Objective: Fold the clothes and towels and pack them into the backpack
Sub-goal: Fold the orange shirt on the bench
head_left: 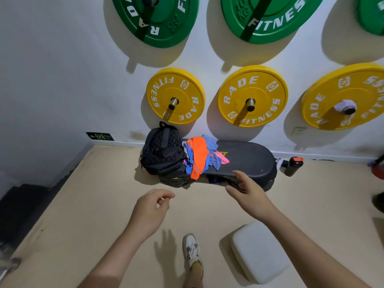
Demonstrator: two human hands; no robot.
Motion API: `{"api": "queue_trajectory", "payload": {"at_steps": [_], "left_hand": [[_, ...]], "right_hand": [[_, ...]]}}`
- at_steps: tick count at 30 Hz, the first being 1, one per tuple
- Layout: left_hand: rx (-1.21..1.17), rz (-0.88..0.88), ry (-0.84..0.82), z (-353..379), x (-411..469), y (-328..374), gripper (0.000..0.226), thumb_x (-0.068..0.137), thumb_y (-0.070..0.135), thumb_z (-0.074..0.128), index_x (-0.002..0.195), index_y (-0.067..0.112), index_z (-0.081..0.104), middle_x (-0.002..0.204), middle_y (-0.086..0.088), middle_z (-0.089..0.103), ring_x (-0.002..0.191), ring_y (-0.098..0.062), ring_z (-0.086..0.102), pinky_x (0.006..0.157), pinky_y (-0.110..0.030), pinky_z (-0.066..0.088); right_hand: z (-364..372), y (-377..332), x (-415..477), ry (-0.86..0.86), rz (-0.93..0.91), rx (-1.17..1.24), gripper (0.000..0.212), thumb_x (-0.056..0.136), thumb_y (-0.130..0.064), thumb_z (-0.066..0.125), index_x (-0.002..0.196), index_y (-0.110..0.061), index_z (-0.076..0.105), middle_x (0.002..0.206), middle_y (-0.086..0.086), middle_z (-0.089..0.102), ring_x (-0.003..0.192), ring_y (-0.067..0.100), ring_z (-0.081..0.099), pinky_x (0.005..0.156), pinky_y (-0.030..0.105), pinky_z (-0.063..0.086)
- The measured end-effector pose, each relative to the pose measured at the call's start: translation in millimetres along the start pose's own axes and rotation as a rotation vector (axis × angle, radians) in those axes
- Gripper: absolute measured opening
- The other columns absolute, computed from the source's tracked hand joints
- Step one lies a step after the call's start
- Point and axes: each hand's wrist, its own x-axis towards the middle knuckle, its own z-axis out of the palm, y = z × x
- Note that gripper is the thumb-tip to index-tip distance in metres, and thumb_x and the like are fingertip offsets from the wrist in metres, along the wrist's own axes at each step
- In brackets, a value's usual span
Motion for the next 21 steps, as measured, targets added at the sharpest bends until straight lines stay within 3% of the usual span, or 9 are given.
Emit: {"api": "queue_trajectory", "payload": {"at_steps": [4, 6, 9, 13, 16, 18, 21], "left_hand": [[0.015, -0.038, -0.052, 0, 125, -17, 0.031, 0.092, 0.011, 0.051, 0.083, 0.037, 0.064, 0.076, 0.012, 0.066, 0.064, 0.0, 0.057, 0.059, -0.013, 0.04], [0.053, -0.021, -0.07, 0, 183, -24, 0.031, 0.093, 0.007, 0.048, 0.09, 0.03, 0.068, 0.079, 0.014, 0.064, 0.072, 0.001, 0.057, 0.062, -0.01, 0.038], [0.078, -0.025, -0.116, 7, 259, -31, 0.037, 0.089, -0.005, 0.043, 0.092, 0.02, 0.07, 0.092, 0.005, 0.064, 0.087, -0.007, 0.06, 0.079, -0.016, 0.043], [0.063, -0.067, -0.183, 29, 333, -43, 0.027, 0.091, 0.001, 0.05, 0.092, 0.017, 0.071, 0.094, 0.003, 0.066, 0.087, -0.012, 0.061, 0.086, -0.025, 0.047], [0.103, -0.081, -0.199, 46, 374, -54, 0.023, 0.092, 0.009, 0.051, 0.095, 0.022, 0.07, 0.087, 0.01, 0.067, 0.082, -0.006, 0.061, 0.072, -0.014, 0.045], [0.156, -0.106, -0.23, 60, 399, -63, 0.026, 0.092, 0.011, 0.048, 0.096, 0.025, 0.069, 0.085, 0.015, 0.064, 0.081, -0.005, 0.058, 0.065, -0.011, 0.038], [0.189, -0.123, -0.283, 87, 432, -81, 0.027, 0.092, 0.007, 0.048, 0.1, 0.02, 0.07, 0.093, 0.008, 0.066, 0.09, -0.012, 0.059, 0.078, -0.024, 0.043]], "right_hand": [[10, -10, 104, 0.013, -0.017, -0.165, 0.048, 0.089, -0.017, 0.063, 0.135, -0.018, 0.048, 0.111, -0.009, 0.052, 0.105, 0.017, 0.058, 0.088, 0.027, 0.045], [13, -13, 154, 0.011, 0.014, -0.181, 0.045, 0.088, -0.013, 0.062, 0.131, -0.015, 0.05, 0.104, -0.008, 0.054, 0.099, 0.021, 0.062, 0.086, 0.031, 0.048], [15, -11, 221, 0.009, 0.084, -0.164, 0.042, 0.089, -0.01, 0.06, 0.13, -0.014, 0.052, 0.098, -0.006, 0.055, 0.095, 0.022, 0.063, 0.085, 0.034, 0.049], [18, 6, 296, 0.001, 0.158, -0.154, 0.037, 0.09, -0.01, 0.059, 0.127, -0.01, 0.056, 0.11, 0.004, 0.063, 0.097, 0.019, 0.061, 0.089, 0.031, 0.047], [27, 26, 352, -0.058, 0.213, -0.159, 0.034, 0.091, -0.011, 0.057, 0.124, -0.008, 0.059, 0.119, 0.008, 0.064, 0.097, 0.016, 0.059, 0.09, 0.024, 0.042], [33, 41, 386, -0.104, 0.231, -0.176, 0.036, 0.091, -0.013, 0.057, 0.127, -0.009, 0.057, 0.126, 0.009, 0.062, 0.109, 0.02, 0.059, 0.094, 0.027, 0.041], [44, 62, 425, -0.17, 0.248, -0.224, 0.044, 0.092, -0.018, 0.058, 0.135, -0.011, 0.052, 0.138, 0.006, 0.055, 0.127, 0.024, 0.05, 0.103, 0.031, 0.036]]}}
